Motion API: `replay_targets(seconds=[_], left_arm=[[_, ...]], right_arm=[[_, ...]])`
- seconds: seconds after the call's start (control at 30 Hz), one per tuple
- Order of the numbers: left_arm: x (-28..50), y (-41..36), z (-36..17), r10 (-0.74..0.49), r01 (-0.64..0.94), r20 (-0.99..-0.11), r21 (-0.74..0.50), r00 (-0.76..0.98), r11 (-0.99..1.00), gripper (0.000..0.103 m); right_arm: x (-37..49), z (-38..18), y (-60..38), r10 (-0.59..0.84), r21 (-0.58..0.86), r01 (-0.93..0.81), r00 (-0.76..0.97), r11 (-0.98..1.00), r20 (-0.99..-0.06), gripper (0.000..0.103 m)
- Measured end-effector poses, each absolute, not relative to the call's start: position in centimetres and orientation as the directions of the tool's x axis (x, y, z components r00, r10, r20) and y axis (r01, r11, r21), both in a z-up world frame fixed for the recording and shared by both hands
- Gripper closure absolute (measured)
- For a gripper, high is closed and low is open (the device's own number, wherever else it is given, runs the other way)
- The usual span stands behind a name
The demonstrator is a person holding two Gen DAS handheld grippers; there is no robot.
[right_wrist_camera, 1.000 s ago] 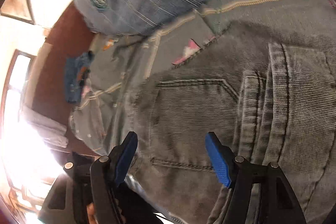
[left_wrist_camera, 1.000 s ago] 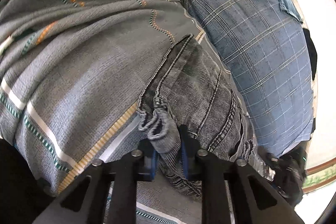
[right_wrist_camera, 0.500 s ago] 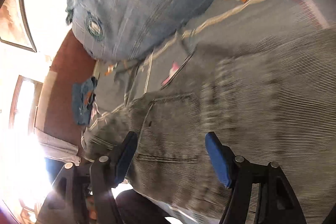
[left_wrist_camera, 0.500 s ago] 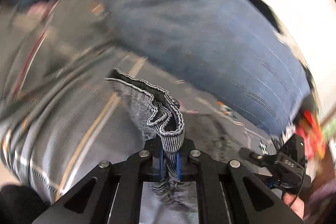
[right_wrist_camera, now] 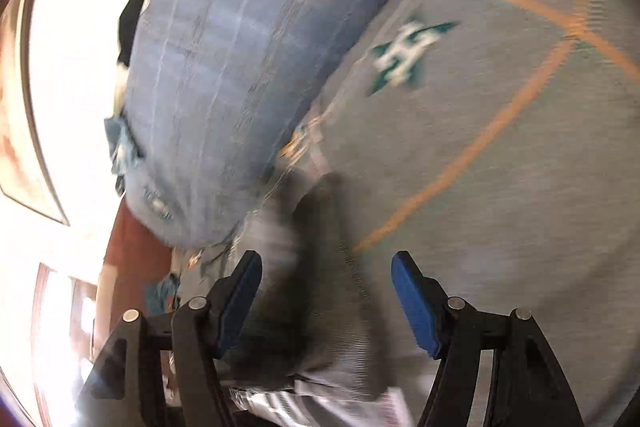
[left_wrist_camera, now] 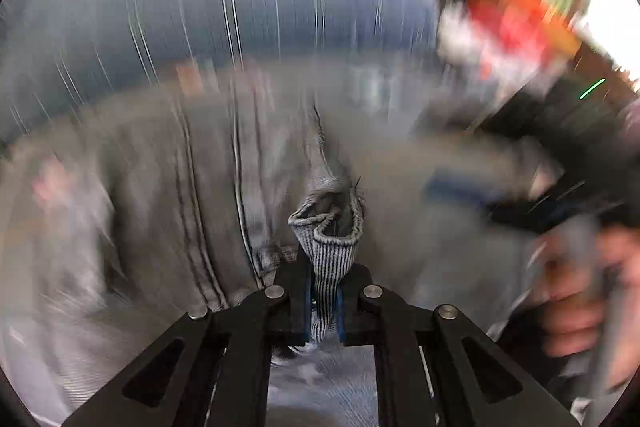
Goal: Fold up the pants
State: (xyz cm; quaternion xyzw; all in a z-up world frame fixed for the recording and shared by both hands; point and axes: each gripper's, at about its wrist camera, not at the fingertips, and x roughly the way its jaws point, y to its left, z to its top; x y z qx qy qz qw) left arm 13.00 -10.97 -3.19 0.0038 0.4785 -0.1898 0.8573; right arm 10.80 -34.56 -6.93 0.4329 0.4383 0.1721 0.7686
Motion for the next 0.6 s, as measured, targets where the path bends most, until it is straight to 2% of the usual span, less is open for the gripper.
replay_targets(seconds=[0.03, 0.07, 0.1, 0.17, 0.33, 0.4, 0.43, 0.53, 0.57, 0.6], left_arm=[[12.7, -11.1, -3.2, -0.32, 0.344, -0.806, -0.155, 0.499, 0.926, 0.091], [12.3, -11.3, -2.6, -0.324, 0.36, -0.794, -0.143, 0.514, 0.922, 0.086], [12.1, -11.2, -2.1, -0.349, 0.375, -0.793, -0.165, 0.499, 0.912, 0.063], [11.7, -10.4, -0.5, -0.449, 0.412, -0.773, -0.267, 0.447, 0.871, 0.044], [8.0, -4.8, 4.6, -0.469, 0.388, -0.66, -0.279, 0.587, 0.878, 0.042], [7.0, -0.6, 5.9, -0.404, 0.3, -0.619, -0.271, 0.673, 0.915, 0.035], [7.2, 0.6, 6.0, -0.369, 0.259, -0.618, -0.263, 0.694, 0.929, 0.035], [8.7, 4.2, 3.9, -0.28, 0.119, -0.69, -0.273, 0.667, 0.955, 0.035], [8.9, 4.5, 3.0, -0.274, 0.107, -0.71, -0.271, 0.649, 0.957, 0.035], [9.8, 4.6, 1.0, -0.248, 0.083, -0.77, -0.247, 0.589, 0.965, 0.035]], right_arm=[[10.5, -6.9, -35.0, 0.641, 0.813, 0.116, 0.555, 0.571, -0.53, 0.032], [10.2, -6.8, -35.2, 0.636, 0.805, 0.112, 0.553, 0.582, -0.537, 0.032], [10.1, -6.6, -35.3, 0.633, 0.799, 0.108, 0.552, 0.592, -0.543, 0.032], [10.1, -6.0, -35.2, 0.63, 0.792, 0.091, 0.554, 0.604, -0.544, 0.031], [9.4, -2.9, -32.2, 0.692, 0.809, -0.026, 0.533, 0.588, -0.486, 0.031], [9.1, -1.6, -30.1, 0.748, 0.829, -0.092, 0.494, 0.551, -0.443, 0.031], [8.8, -1.3, -28.9, 0.78, 0.846, -0.118, 0.469, 0.52, -0.414, 0.031], [8.1, -1.8, -24.8, 0.855, 0.883, -0.153, 0.367, 0.444, -0.367, 0.029], [8.0, -2.6, -23.9, 0.853, 0.874, -0.15, 0.345, 0.462, -0.392, 0.028], [7.9, -4.0, -23.2, 0.826, 0.847, -0.121, 0.327, 0.518, -0.458, 0.028]])
